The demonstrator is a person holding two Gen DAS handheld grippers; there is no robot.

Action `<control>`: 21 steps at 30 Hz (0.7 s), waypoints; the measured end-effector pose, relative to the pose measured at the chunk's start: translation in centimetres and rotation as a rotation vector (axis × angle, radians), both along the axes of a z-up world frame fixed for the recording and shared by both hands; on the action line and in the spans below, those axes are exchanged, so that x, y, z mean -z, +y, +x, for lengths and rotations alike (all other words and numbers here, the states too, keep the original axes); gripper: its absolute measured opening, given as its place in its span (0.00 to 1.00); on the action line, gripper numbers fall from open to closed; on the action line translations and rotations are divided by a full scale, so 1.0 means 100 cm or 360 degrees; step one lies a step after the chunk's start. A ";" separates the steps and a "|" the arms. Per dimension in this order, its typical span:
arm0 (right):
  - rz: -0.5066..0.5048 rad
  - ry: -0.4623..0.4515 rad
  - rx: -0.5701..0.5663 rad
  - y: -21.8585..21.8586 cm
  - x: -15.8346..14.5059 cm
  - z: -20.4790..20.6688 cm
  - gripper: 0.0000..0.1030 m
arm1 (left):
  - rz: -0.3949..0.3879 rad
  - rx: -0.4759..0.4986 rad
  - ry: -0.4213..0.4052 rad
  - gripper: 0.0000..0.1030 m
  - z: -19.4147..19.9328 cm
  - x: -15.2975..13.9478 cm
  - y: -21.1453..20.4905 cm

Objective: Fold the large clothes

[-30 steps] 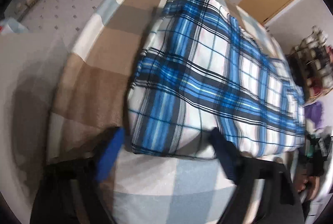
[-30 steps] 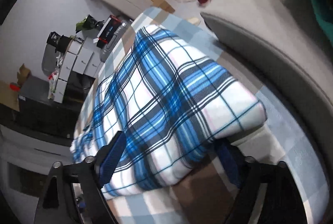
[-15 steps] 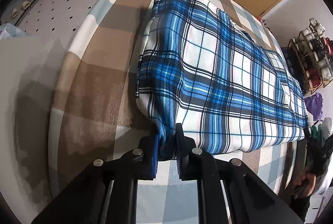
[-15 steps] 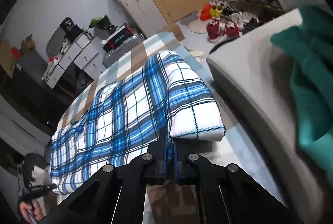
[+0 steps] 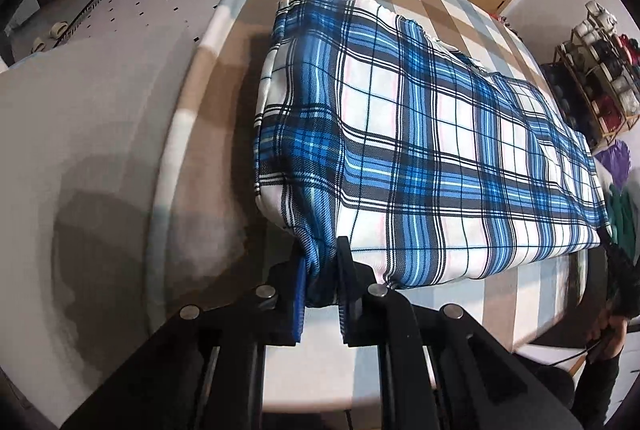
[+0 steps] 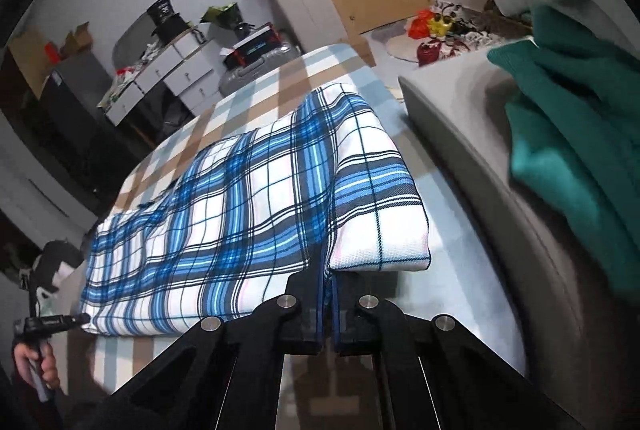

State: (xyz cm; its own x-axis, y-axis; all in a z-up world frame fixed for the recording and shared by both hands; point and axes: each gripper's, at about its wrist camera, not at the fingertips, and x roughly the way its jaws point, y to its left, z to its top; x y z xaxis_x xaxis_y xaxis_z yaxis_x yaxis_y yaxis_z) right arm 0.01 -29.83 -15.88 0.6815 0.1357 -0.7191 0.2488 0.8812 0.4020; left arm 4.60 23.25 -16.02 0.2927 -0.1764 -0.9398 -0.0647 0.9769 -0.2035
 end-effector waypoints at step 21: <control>-0.0058 -0.0027 0.0129 0.021 -0.024 -0.040 0.32 | 0.0554 -0.0091 -0.0332 0.14 -0.058 -0.028 -0.011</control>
